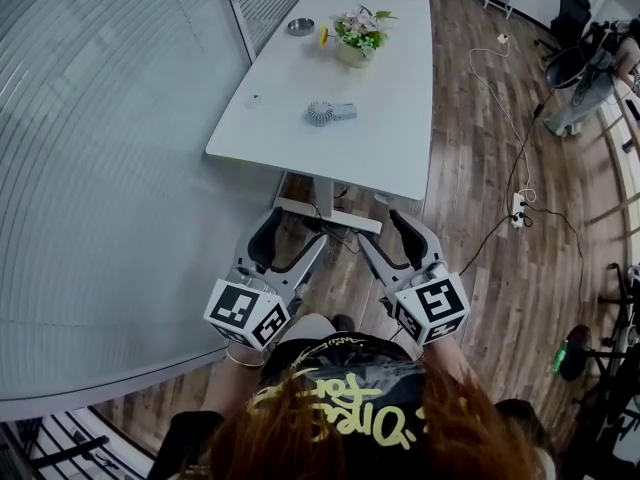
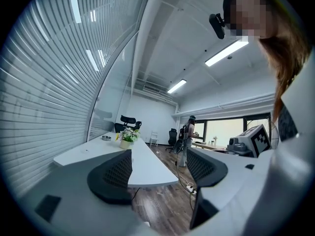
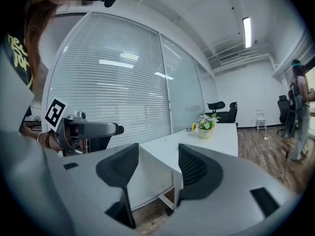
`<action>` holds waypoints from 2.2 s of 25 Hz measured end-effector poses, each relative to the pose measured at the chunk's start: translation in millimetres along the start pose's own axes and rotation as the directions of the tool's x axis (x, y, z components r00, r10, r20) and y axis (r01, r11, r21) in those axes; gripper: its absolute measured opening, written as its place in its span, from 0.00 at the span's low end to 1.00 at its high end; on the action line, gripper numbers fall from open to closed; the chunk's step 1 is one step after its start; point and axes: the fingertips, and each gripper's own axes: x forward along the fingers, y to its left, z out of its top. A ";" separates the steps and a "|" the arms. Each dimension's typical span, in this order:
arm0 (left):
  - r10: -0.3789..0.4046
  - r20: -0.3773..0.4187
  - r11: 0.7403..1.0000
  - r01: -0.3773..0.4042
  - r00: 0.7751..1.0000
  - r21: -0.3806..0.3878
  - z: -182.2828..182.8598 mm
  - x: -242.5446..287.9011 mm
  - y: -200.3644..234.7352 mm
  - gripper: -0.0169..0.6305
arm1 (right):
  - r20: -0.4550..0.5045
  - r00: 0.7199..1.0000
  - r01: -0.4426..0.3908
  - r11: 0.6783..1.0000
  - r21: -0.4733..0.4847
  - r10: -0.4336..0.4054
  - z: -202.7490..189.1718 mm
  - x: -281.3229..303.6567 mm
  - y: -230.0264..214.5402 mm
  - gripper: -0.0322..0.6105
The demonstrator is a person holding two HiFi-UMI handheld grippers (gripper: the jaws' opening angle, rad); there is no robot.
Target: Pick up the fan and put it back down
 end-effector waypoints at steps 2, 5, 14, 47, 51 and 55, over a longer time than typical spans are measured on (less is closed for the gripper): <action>0.007 0.010 1.000 -0.007 1.000 -0.006 1.9 -1.8 -0.1 0.56 | -0.009 1.000 -0.011 1.000 0.006 0.011 -1.6 0.1 1.9 0.42; 0.021 0.015 1.000 -0.021 1.000 -0.019 0.7 -5.3 0.0 0.56 | -0.019 0.999 -0.044 0.999 0.010 0.044 -4.2 2.9 10.7 0.42; 0.021 0.005 1.000 -0.020 1.000 -0.016 -2.3 6.9 15.5 0.56 | -0.002 0.998 -0.060 0.998 0.004 0.060 -4.9 26.2 7.2 0.42; -0.107 -0.016 0.994 0.108 0.994 0.004 43.7 183.7 153.5 0.56 | -0.005 0.999 0.042 0.999 -0.023 -0.042 38.7 203.6 -116.6 0.42; -0.126 -0.021 0.992 0.126 0.992 0.000 49.9 202.7 168.6 0.56 | -0.003 0.998 0.057 0.998 -0.020 -0.057 45.5 223.5 -128.0 0.42; -0.137 -0.031 0.991 0.137 0.990 -0.005 52.9 220.9 184.8 0.56 | -0.001 0.998 0.071 0.997 -0.014 -0.071 50.9 243.8 -139.9 0.42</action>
